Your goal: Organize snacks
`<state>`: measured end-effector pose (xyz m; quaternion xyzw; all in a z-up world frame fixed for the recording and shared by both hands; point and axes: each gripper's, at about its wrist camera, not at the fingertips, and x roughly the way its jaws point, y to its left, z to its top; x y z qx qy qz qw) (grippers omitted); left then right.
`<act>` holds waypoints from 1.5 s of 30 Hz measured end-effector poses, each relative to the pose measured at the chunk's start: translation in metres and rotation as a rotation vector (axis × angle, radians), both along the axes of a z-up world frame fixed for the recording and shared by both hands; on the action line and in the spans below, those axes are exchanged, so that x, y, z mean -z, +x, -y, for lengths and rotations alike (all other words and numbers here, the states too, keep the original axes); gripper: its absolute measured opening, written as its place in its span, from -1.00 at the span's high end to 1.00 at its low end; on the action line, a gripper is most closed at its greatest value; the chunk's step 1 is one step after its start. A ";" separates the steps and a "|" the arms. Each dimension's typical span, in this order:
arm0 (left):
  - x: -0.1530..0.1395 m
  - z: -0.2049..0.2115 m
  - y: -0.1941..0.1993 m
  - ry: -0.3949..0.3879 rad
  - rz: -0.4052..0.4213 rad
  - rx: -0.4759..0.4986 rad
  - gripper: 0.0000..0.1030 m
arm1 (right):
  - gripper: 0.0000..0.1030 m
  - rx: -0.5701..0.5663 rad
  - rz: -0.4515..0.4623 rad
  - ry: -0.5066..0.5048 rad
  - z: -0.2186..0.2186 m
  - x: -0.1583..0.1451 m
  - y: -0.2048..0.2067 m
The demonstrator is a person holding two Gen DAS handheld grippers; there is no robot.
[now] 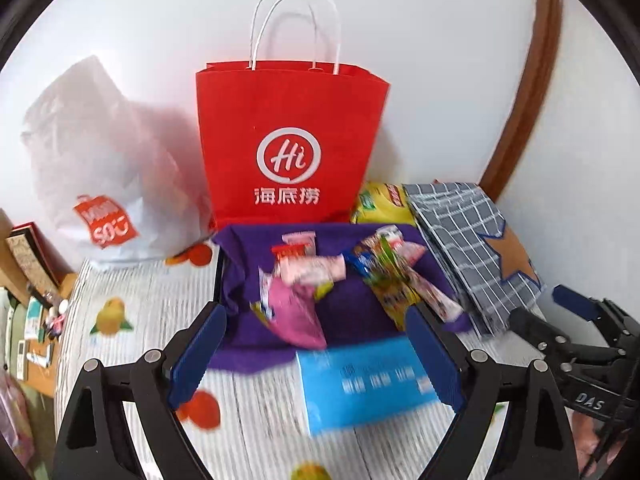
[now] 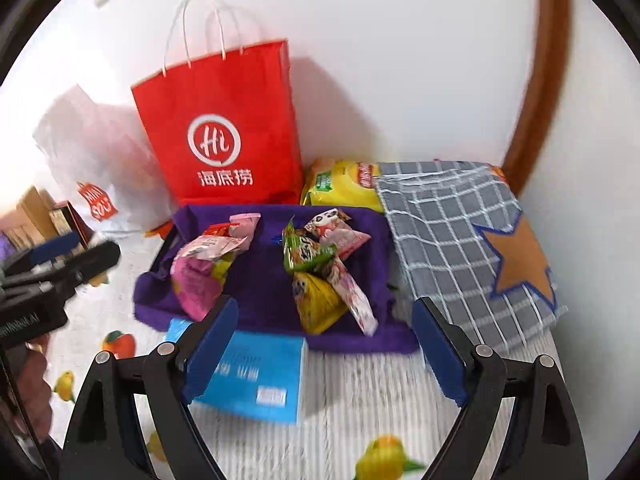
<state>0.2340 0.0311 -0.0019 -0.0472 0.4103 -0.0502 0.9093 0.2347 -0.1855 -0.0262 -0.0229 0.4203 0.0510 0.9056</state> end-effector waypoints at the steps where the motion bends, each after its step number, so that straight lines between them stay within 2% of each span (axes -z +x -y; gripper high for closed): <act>1: -0.003 0.004 -0.012 0.005 0.007 0.004 -0.76 | -0.71 0.007 0.012 -0.012 0.001 -0.006 -0.016; 4: -0.011 0.013 -0.044 0.019 0.034 0.000 -0.77 | -0.73 0.016 0.049 -0.024 0.005 -0.020 -0.051; 7: -0.018 0.023 -0.076 0.029 0.057 -0.003 -0.95 | -0.77 0.010 0.090 -0.008 0.010 -0.033 -0.089; 11: -0.023 0.031 -0.113 0.053 0.082 -0.015 -0.97 | -1.00 0.016 0.141 0.011 0.018 -0.044 -0.135; 22: -0.021 0.040 -0.193 0.057 0.112 -0.055 -0.97 | -1.00 0.022 0.178 0.005 0.025 -0.042 -0.213; 30: -0.024 0.037 -0.211 0.040 0.121 -0.068 -0.97 | -1.00 0.014 0.203 0.006 0.022 -0.047 -0.236; 45: -0.028 0.051 -0.221 0.072 0.130 -0.056 -0.97 | -1.00 0.022 0.204 0.032 0.030 -0.046 -0.246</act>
